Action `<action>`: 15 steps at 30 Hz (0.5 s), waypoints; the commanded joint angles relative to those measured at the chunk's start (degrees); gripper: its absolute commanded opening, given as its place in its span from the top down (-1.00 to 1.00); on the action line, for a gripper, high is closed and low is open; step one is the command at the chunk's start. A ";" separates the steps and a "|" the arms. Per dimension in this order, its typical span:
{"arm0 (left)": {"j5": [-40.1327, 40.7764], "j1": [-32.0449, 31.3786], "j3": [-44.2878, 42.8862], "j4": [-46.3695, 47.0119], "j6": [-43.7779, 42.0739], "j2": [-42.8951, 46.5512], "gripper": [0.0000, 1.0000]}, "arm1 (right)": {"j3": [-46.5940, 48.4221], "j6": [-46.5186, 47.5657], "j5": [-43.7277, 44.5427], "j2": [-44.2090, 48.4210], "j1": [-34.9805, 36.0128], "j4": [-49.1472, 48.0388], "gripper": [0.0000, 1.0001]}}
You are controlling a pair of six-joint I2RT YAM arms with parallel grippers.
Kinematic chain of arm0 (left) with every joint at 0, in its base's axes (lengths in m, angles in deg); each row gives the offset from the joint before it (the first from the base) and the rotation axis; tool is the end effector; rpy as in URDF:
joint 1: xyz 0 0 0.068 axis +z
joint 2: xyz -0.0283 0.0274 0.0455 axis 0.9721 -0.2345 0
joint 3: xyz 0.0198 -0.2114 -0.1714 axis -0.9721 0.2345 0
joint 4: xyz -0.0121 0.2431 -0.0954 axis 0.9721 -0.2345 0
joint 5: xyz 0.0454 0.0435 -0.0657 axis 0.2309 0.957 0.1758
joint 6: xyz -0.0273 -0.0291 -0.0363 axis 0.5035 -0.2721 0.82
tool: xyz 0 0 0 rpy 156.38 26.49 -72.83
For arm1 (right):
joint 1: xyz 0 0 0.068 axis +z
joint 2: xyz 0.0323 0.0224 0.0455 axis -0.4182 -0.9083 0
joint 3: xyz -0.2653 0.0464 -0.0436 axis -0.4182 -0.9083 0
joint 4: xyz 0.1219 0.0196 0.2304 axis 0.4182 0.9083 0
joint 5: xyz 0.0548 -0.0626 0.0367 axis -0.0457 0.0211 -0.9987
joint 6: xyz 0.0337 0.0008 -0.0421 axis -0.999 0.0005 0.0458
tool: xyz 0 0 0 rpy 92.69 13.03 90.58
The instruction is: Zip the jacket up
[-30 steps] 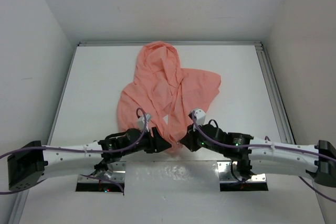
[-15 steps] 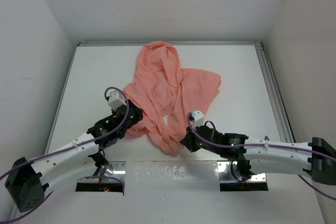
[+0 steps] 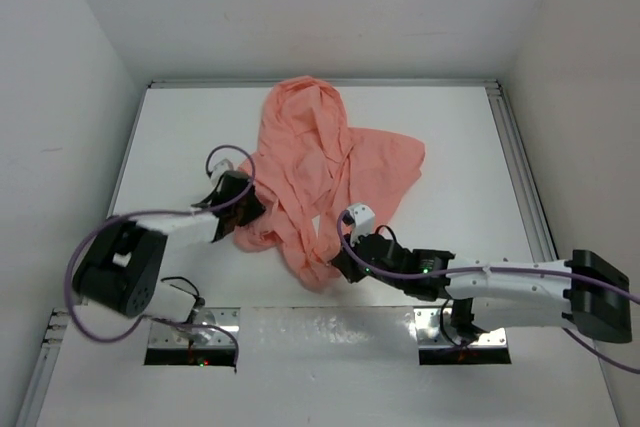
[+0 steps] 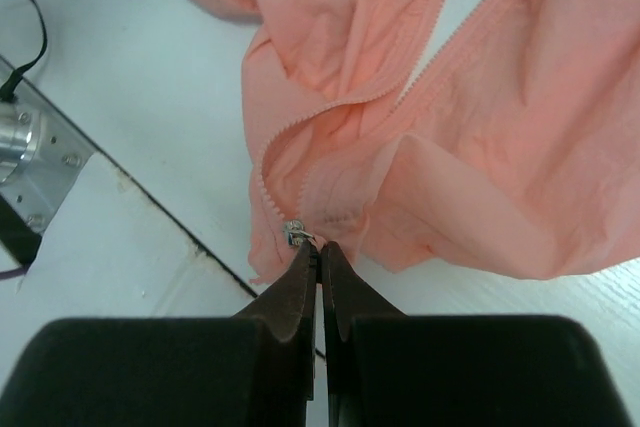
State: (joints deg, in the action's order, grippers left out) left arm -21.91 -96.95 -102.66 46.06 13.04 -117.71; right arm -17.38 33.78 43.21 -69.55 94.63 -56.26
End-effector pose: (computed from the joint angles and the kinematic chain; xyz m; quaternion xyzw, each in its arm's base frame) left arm 0.2217 -0.0753 0.1363 -0.2430 0.8998 -0.1130 0.3442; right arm 0.0841 0.1965 0.1926 -0.1360 0.8623 0.3071 0.3790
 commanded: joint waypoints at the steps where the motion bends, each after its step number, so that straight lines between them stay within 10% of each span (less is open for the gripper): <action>1: -3.16 0.39 -11.63 10.77 -2.75 -12.10 0.36 | 4.07 0.67 2.63 -4.35 0.14 -5.37 1.00; 10: -5.10 -3.48 -51.02 3.40 -9.07 -35.79 0.22 | 11.89 0.31 18.71 -13.59 -0.30 -7.84 1.00; 15: -0.71 -4.36 -34.60 6.80 -7.69 -20.19 -0.23 | 13.66 -0.74 21.53 -16.93 -1.00 -7.40 1.00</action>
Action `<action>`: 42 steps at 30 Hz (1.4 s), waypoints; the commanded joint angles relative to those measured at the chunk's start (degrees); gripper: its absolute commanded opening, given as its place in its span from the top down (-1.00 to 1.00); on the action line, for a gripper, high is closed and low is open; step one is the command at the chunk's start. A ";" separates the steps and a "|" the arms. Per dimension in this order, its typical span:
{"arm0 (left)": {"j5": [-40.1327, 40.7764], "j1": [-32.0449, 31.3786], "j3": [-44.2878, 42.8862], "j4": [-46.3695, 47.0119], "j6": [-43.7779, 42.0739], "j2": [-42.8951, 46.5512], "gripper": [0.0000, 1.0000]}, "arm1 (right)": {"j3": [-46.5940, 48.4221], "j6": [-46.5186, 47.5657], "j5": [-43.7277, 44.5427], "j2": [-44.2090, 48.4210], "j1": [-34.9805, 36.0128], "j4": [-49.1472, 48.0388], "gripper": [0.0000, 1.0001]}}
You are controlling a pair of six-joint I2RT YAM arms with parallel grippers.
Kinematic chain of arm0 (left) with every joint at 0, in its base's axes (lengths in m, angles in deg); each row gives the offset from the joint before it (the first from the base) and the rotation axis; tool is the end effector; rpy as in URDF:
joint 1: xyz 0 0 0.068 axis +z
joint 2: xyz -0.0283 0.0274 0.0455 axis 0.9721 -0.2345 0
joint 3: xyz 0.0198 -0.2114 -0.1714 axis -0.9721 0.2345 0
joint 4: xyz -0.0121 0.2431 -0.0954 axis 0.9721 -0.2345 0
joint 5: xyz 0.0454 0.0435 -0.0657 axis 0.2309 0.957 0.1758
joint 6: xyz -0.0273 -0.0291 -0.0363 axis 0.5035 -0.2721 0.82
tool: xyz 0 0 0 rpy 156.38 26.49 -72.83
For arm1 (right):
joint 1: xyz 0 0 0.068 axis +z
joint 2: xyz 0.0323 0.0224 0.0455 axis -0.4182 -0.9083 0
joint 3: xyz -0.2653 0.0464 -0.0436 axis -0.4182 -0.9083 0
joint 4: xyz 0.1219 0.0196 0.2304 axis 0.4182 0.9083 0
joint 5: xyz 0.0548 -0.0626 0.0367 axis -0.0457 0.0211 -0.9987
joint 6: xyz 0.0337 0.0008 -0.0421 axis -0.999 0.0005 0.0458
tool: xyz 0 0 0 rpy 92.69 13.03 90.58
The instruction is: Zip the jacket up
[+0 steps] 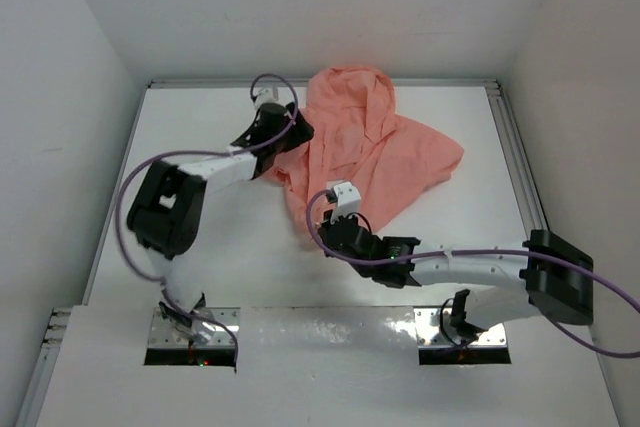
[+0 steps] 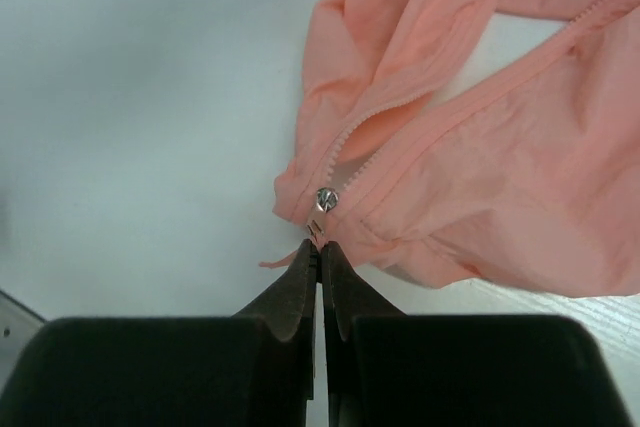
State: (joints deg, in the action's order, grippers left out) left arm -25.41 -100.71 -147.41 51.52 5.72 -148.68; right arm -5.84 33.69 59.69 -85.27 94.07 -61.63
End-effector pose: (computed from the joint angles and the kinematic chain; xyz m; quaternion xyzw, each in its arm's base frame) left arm 0.3929 -0.1717 0.2098 -0.1463 0.8504 -0.2107 0.4593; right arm 0.1147 0.2459 0.2072 -0.0562 0.8462 0.2312 0.4768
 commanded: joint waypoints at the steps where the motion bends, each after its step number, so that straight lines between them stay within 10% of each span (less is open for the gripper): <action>1: 3.50 -0.60 14.31 2.48 0.78 18.48 -0.23 | 2.12 -1.43 5.23 -1.49 -0.61 -1.76 1.00; 3: 2.36 -2.61 30.02 6.87 4.55 29.73 -0.11 | 1.94 -2.93 5.40 -2.36 -0.96 -0.89 1.00; 10: -4.65 -11.40 45.17 1.34 8.51 47.72 0.44 | -0.78 -7.50 4.26 -1.84 -1.58 -0.35 1.00; 19: -22.24 -13.26 62.47 23.04 19.40 51.95 -0.01 | -5.96 -11.37 3.82 2.63 -1.66 -1.50 1.00; 42: -23.74 -15.45 59.89 42.65 21.36 33.68 -0.05 | -8.34 -12.78 0.48 7.47 -1.93 -3.52 1.00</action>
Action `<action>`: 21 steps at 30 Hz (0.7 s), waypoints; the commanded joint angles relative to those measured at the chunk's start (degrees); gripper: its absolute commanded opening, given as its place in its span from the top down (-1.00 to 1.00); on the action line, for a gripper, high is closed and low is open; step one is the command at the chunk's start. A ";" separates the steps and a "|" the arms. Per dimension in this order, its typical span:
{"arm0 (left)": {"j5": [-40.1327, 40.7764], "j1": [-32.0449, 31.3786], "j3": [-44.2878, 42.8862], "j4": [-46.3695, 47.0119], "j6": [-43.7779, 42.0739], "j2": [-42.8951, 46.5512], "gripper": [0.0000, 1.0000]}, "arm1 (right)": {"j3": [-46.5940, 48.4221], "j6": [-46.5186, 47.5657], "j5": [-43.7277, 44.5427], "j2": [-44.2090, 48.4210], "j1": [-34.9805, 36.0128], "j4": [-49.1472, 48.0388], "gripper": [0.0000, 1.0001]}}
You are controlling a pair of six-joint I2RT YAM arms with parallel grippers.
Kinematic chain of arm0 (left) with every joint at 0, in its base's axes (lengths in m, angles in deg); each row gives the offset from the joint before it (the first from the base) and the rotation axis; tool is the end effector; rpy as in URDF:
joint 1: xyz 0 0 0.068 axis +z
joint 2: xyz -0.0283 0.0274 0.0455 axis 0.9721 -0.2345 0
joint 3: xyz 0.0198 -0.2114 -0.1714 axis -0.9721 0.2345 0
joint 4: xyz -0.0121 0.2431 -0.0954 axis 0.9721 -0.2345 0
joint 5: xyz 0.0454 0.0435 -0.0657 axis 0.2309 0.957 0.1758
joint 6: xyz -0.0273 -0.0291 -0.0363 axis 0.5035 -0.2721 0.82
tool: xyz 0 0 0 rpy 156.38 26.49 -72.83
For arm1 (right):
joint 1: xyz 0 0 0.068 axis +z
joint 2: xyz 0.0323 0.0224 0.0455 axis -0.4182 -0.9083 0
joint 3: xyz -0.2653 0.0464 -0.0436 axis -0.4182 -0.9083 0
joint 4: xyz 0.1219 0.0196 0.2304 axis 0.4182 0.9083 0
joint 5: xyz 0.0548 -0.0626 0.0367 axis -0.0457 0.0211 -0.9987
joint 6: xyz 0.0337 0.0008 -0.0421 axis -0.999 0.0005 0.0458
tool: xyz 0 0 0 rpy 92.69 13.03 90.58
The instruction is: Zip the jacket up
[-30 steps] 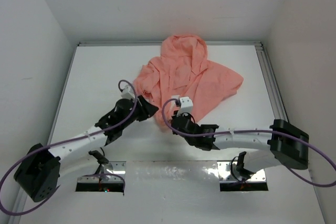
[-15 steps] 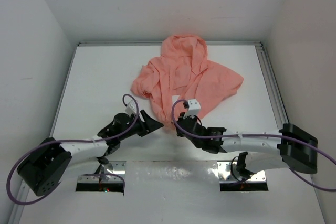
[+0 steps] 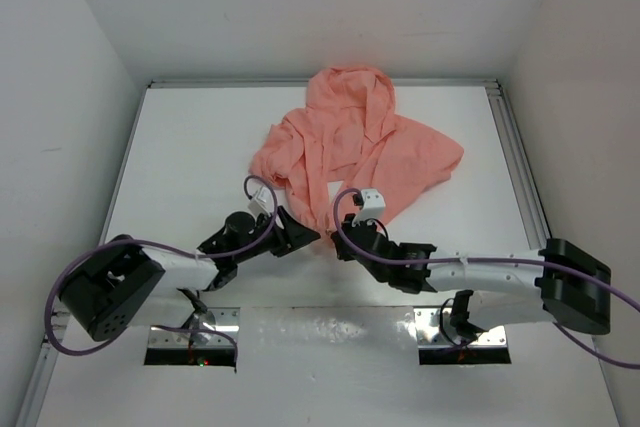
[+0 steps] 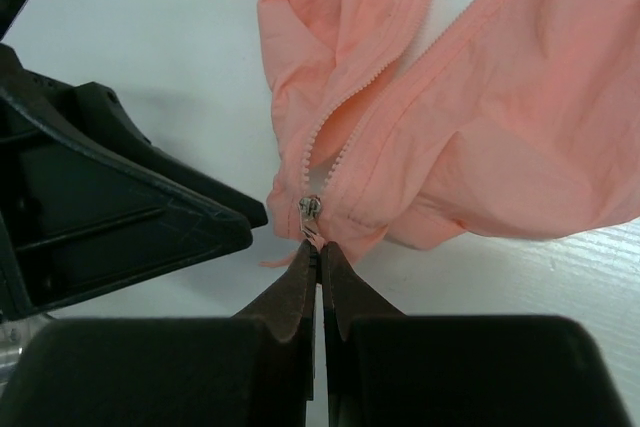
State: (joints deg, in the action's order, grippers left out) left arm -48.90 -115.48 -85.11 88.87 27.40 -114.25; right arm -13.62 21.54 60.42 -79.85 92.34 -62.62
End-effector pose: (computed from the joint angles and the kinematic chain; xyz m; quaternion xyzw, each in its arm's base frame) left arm 0.1536 -0.1367 0.1327 -0.0778 0.8124 -0.5043 0.2822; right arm 0.1109 0.2144 0.1887 0.0458 0.8505 0.2606 0.4547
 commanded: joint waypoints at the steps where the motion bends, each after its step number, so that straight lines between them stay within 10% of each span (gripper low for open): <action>1: -0.33 -0.68 -2.49 6.17 -0.24 -1.45 -0.05 | -0.91 -0.63 -0.41 2.23 -0.20 -2.79 1.00; 14: 2.48 -2.96 -3.99 9.96 1.96 -5.68 0.33 | -1.44 -0.80 -1.82 2.32 -0.12 -4.03 1.00; 21: 4.85 -3.31 -4.17 10.49 2.40 -4.98 1.00 | -2.05 -0.98 -1.65 3.02 -0.12 -4.38 1.00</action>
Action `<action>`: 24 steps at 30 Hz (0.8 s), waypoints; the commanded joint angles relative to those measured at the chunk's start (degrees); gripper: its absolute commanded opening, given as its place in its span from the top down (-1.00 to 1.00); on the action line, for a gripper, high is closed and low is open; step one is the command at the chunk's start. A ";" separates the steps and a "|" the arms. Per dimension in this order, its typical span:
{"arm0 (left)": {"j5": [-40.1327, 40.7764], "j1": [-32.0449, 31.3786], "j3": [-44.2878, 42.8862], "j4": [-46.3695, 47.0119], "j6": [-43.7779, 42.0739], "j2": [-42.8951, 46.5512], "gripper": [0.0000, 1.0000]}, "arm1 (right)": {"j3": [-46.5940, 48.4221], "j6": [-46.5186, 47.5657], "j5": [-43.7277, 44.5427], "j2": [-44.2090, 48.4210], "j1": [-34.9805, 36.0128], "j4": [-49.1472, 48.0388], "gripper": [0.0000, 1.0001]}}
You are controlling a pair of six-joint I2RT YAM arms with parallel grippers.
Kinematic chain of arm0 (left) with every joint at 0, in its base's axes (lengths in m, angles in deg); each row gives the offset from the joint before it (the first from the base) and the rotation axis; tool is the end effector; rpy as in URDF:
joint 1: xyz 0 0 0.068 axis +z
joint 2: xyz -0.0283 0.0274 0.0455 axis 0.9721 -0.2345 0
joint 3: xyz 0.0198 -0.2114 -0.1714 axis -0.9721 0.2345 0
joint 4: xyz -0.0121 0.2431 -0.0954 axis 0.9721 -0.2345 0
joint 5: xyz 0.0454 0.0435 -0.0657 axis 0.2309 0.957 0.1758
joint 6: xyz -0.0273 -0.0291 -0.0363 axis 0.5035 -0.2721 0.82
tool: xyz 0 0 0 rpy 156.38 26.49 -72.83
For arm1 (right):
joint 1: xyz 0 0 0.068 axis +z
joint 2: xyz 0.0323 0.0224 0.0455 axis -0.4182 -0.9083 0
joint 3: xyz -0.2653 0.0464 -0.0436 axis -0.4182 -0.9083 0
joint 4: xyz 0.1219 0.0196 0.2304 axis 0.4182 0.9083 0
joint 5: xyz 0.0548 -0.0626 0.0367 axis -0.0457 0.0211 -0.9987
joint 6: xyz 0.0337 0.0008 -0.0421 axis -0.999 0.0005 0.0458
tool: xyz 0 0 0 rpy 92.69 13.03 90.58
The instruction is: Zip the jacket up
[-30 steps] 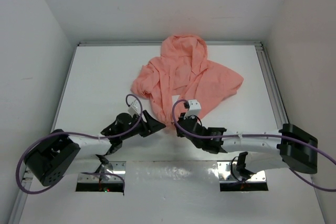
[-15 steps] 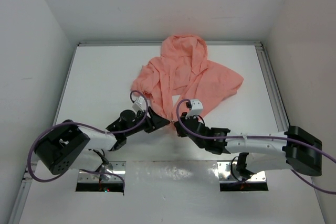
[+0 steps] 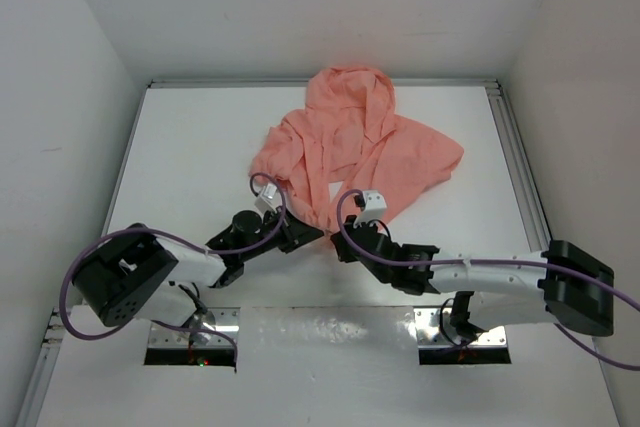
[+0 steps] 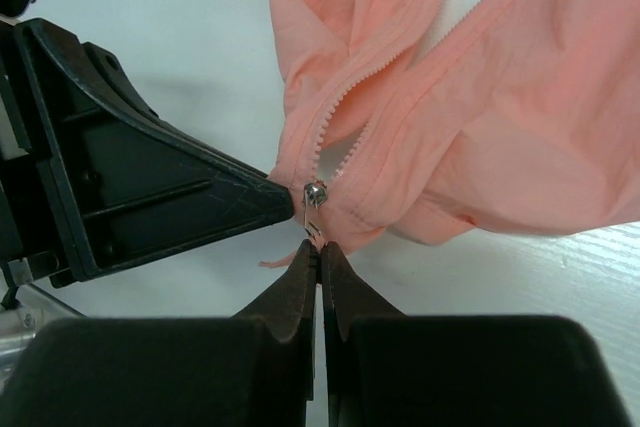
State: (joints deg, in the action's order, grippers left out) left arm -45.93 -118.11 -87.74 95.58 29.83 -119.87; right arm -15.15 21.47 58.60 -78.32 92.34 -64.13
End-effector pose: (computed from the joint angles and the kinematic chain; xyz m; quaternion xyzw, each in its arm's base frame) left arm 0.1613 -0.1538 0.1373 -0.0850 0.7943 -0.5243 0.2951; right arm 0.1083 0.2105 0.1881 0.0428 0.8482 0.2799 0.4477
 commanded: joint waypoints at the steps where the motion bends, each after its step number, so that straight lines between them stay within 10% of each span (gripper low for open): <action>1: 1.97 -0.69 -1.46 3.69 -0.29 0.82 1.00 | -0.52 -0.91 0.17 1.67 -0.20 -2.70 1.00; 24: -1.73 -1.22 4.70 -21.95 -13.64 19.61 1.00 | 23.64 28.26 7.73 -17.57 -11.62 -6.12 1.00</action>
State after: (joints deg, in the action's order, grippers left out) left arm -45.86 -118.87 -83.67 79.17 19.38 -104.94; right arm 4.24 44.82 63.21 -94.80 83.57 -64.83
